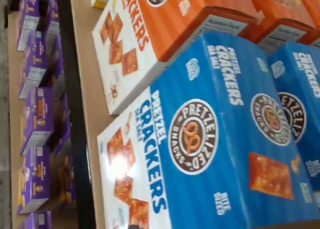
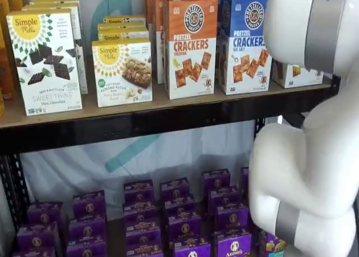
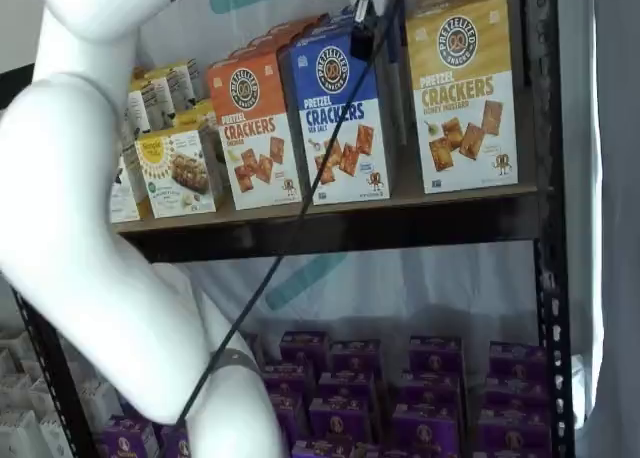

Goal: Retrieve the yellow and white box located on the top shelf, the sixth one from the left

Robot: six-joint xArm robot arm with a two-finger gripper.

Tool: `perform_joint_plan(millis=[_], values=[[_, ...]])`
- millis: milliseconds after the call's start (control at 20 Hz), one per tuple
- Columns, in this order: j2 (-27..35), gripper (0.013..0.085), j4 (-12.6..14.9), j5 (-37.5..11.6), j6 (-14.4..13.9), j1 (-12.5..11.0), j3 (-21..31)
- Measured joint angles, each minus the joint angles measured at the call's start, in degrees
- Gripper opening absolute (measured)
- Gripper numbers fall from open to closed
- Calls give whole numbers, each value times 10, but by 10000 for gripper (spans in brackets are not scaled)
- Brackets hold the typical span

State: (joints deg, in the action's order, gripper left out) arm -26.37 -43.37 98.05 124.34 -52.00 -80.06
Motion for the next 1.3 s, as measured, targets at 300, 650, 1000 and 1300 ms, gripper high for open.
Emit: perform_joint_plan(millis=[300, 650, 1000, 1300], values=[[46, 850, 10, -30, 0, 18, -38], [70, 850, 16, -81, 14, 33, -49], [110, 850, 47, -83, 21, 42, -93], [164, 850, 98, 7, 10, 40, -184]])
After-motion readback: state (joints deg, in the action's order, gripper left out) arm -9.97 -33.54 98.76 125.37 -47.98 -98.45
